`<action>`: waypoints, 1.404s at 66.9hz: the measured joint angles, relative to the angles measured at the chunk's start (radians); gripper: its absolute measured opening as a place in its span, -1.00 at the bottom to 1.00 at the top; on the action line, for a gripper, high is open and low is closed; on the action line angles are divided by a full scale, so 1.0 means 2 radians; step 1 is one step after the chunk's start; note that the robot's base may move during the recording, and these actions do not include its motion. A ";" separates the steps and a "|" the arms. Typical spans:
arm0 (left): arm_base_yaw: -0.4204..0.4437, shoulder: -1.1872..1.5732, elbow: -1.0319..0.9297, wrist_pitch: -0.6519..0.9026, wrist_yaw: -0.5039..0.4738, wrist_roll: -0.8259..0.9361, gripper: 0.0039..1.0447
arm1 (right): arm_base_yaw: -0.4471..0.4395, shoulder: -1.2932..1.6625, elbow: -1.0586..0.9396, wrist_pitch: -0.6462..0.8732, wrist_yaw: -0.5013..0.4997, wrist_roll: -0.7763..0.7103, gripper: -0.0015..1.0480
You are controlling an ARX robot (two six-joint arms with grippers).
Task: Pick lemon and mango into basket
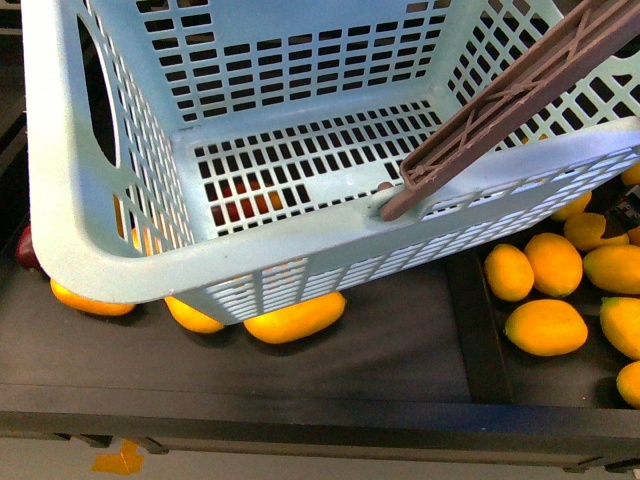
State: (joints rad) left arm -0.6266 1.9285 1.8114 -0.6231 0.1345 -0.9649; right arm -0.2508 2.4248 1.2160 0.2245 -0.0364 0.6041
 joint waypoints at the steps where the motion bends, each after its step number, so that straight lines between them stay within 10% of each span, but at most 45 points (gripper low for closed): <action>1: 0.000 0.000 0.000 0.000 0.000 0.000 -0.72 | 0.000 0.001 0.003 -0.002 0.001 0.001 0.83; 64: 0.000 0.000 0.000 0.000 0.000 0.000 -0.72 | -0.013 0.097 0.129 -0.067 0.016 0.015 0.83; 94: 0.000 0.000 0.000 0.000 -0.001 0.000 -0.72 | -0.028 0.068 0.102 -0.057 -0.023 0.011 0.50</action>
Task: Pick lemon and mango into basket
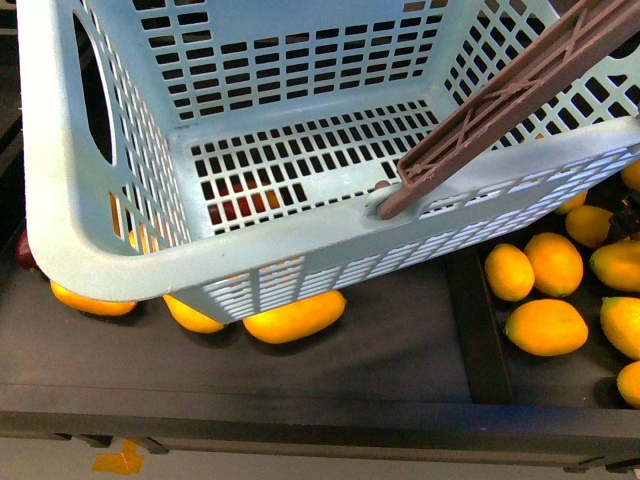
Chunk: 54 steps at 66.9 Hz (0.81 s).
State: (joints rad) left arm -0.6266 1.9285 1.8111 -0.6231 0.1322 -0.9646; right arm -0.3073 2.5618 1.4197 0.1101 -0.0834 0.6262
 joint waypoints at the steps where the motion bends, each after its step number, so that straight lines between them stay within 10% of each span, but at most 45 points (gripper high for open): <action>1: 0.000 0.000 0.000 0.000 0.000 0.000 -0.72 | -0.002 -0.009 -0.008 0.003 -0.005 -0.002 0.50; 34: 0.000 0.000 0.000 0.000 0.001 0.000 -0.72 | -0.039 -0.374 -0.164 0.029 -0.141 -0.020 0.45; 54: 0.000 0.000 0.000 0.000 0.001 0.000 -0.72 | 0.082 -0.524 -0.165 0.003 -0.120 -0.005 0.44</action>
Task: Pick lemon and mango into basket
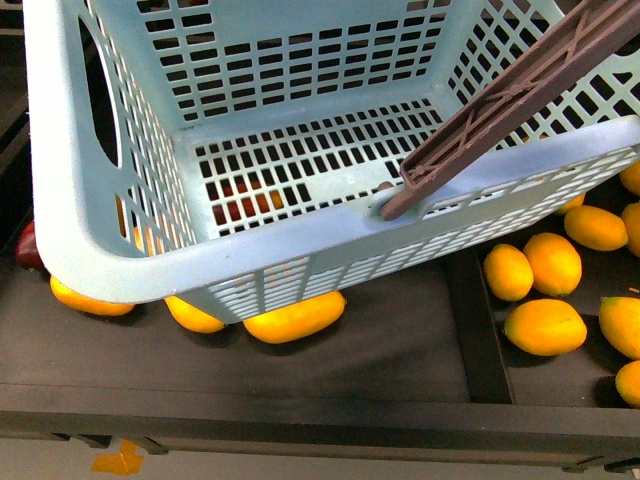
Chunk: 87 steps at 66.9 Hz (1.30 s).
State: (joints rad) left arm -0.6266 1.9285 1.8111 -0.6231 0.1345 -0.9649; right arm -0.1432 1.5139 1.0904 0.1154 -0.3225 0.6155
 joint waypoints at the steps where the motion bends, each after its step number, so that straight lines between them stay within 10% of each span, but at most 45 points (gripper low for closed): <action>1: 0.000 0.000 0.000 0.000 0.000 0.000 -0.72 | 0.006 0.000 0.000 0.000 0.003 0.000 0.44; 26: 0.000 0.000 0.000 0.000 0.000 0.000 -0.72 | 0.168 0.058 0.002 -0.035 0.082 -0.011 0.57; 33: 0.000 0.000 0.000 0.000 0.000 0.000 -0.72 | 0.168 0.053 -0.003 -0.030 0.106 -0.020 0.86; 52: 0.000 0.001 -0.001 0.000 0.000 0.000 -0.72 | 0.102 -0.048 -0.065 -0.011 0.158 -0.047 0.83; 65: 0.000 0.001 -0.001 0.000 0.000 0.001 -0.72 | 0.084 -0.101 -0.210 0.258 0.162 -0.236 0.26; 87: 0.000 0.001 -0.001 0.000 -0.001 0.000 -0.72 | 0.072 -0.200 -0.378 0.326 0.161 -0.299 -0.91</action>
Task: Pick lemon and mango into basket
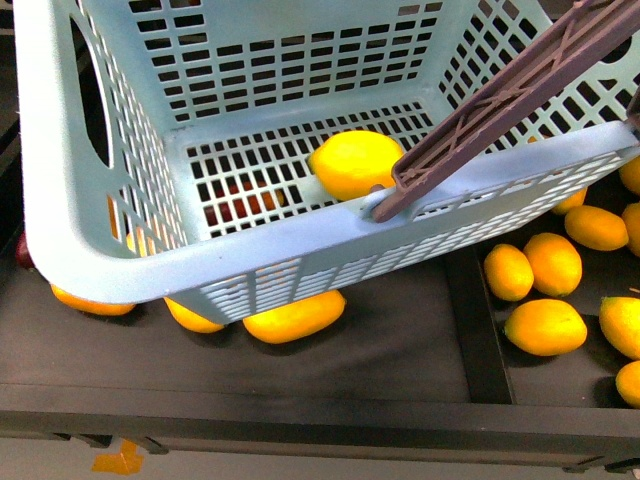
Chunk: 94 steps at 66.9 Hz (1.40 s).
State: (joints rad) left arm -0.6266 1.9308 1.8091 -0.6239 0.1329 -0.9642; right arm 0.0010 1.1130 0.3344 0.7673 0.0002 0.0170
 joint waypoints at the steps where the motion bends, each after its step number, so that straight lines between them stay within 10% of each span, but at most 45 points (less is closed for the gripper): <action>1: 0.000 0.000 0.000 0.000 0.000 0.000 -0.72 | 0.000 -0.003 -0.003 0.000 0.000 -0.001 -0.94; 24: 0.000 0.000 0.000 0.000 0.001 0.000 -0.72 | 0.000 -0.110 -0.094 -0.015 0.000 -0.005 -0.96; 62: -0.001 0.000 0.000 0.000 -0.001 0.001 -0.72 | -0.001 -0.122 -0.100 -0.018 0.002 -0.006 0.85; 94: -0.002 0.000 0.000 0.001 0.001 -0.001 -0.72 | -0.001 -0.125 -0.101 -0.019 0.001 -0.006 0.83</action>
State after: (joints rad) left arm -0.6315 1.9312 1.8091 -0.6228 0.1345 -0.9657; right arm -0.0010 0.8631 0.1329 0.7300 0.0021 0.0051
